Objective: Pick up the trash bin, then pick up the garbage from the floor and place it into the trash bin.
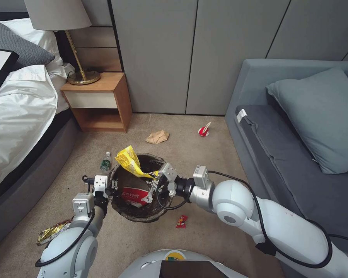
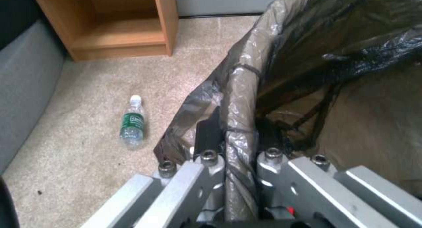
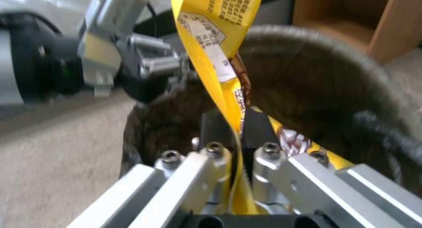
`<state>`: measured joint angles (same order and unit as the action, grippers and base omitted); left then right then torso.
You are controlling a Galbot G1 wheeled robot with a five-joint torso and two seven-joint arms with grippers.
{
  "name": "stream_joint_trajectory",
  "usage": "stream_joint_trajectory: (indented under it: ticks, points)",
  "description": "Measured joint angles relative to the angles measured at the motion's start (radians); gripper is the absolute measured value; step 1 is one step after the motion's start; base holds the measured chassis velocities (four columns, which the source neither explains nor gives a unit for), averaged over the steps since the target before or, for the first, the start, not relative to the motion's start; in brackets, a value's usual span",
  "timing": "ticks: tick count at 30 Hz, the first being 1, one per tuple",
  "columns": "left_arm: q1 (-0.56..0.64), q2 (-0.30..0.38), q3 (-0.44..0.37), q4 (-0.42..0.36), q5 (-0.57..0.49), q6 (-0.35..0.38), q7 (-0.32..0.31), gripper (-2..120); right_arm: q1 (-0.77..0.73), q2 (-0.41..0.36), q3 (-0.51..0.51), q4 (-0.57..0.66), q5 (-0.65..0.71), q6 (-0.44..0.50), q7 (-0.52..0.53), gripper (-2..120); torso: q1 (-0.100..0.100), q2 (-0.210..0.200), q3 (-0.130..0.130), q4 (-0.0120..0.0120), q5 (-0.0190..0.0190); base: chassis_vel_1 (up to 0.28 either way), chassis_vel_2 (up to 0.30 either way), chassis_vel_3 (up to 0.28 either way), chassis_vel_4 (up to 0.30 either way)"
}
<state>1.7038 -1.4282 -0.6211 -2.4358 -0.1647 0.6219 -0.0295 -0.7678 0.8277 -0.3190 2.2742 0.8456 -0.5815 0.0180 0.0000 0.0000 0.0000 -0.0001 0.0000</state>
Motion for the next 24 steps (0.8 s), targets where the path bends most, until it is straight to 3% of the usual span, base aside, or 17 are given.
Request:
stream_joint_trajectory:
  ticks: [8,13,20,24]
  points:
    - [-0.01,0.007,-0.004,0.0,-0.026,0.006,-0.007,3,0.004,0.007,-0.014,-0.009,-0.005,-0.01,0.027,41,0.0,0.0,0.0,0.0001,0.0,0.0,0.0,0.0,0.0]
    - [-0.014,0.009,-0.004,0.001,-0.031,0.007,-0.008,3,0.005,0.01,-0.015,-0.013,-0.008,-0.009,0.029,52,0.0,0.0,0.0,0.0,0.0,0.0,0.0,0.0,0.0]
    - [-0.023,0.009,-0.004,0.007,-0.038,0.009,-0.01,2,0.013,0.019,-0.012,-0.021,-0.011,-0.001,0.035,82,0.0,0.0,0.0,0.0001,0.0,0.0,0.0,0.0,0.0]
    - [-0.027,0.008,-0.004,0.011,-0.039,0.009,-0.01,2,0.012,0.021,0.003,-0.018,-0.01,0.005,0.047,92,0.0,0.0,0.0,0.0002,0.0,0.0,0.0,0.0,0.0]
